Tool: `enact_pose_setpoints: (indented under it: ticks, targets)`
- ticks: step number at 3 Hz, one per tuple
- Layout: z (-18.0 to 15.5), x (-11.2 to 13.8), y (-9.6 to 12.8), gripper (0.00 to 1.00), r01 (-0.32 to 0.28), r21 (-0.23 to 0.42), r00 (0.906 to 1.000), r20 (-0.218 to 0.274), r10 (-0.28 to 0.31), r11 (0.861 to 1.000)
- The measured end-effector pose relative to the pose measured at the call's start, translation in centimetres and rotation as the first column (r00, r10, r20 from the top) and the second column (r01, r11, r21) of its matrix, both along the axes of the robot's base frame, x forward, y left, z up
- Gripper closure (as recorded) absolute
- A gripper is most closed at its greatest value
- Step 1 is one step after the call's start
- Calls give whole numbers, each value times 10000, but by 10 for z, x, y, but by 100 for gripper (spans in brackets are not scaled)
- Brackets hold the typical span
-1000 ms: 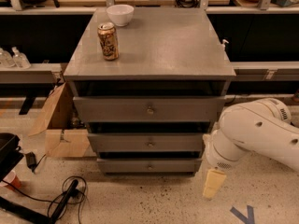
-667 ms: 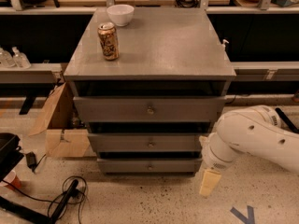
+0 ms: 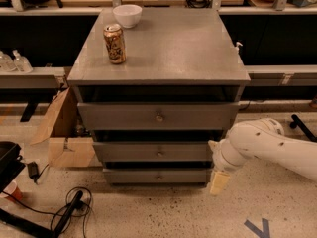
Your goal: Open middle drawer
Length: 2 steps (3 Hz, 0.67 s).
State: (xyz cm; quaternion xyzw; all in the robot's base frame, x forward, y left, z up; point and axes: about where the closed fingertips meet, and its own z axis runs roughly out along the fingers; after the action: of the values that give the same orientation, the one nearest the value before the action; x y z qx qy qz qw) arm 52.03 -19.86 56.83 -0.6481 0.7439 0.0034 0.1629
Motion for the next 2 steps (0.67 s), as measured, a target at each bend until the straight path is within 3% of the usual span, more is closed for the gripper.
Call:
enact_pose_setpoints:
  ticks: [2]
  targets:
    - [-54,58,-7,0,-545,-607,9973,455,573,9967]
